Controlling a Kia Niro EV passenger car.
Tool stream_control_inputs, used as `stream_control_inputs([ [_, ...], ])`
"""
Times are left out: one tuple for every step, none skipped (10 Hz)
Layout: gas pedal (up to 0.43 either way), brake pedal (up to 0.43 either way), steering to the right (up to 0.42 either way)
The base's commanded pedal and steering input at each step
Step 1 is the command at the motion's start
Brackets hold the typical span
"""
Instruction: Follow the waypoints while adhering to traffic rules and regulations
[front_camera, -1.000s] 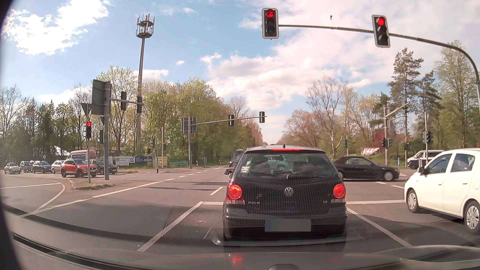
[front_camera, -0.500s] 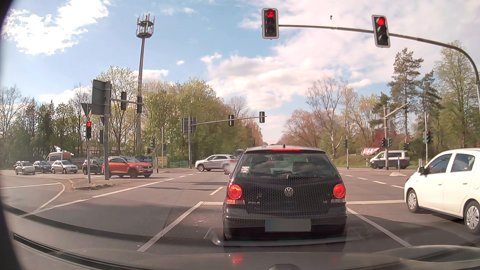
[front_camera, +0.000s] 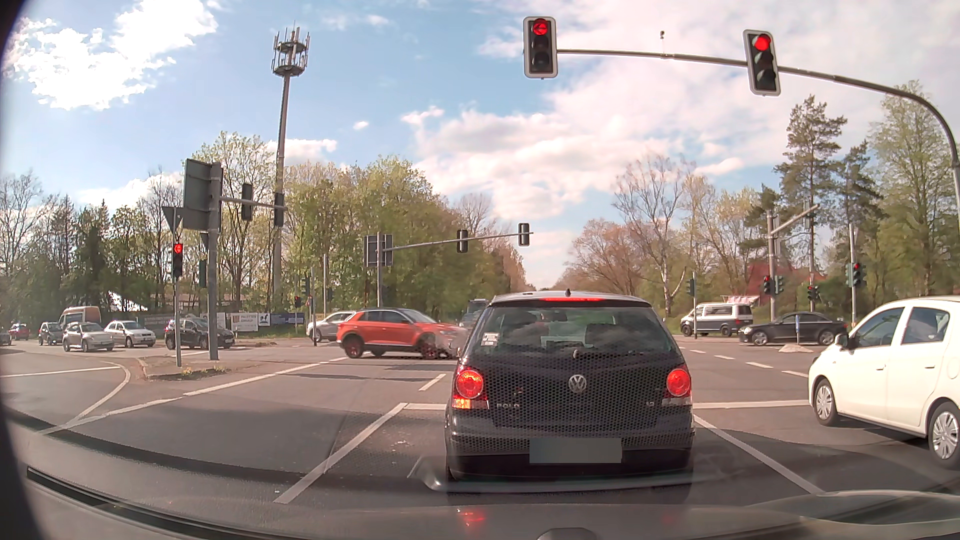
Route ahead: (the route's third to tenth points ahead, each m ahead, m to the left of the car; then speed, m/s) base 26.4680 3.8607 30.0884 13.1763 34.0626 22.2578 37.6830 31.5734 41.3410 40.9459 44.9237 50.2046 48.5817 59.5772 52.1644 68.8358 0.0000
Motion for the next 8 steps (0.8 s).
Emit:
stream_control_inputs([
  [0.0, 0.25, -0.001],
  [0.0, 0.25, -0.001],
  [0.0, 0.25, -0.001],
  [0.0, 0.25, -0.001],
  [0.0, 0.25, -0.001],
  [0.0, 0.25, -0.001],
  [0.0, 0.25, -0.001],
  [0.0, 0.25, -0.001],
])
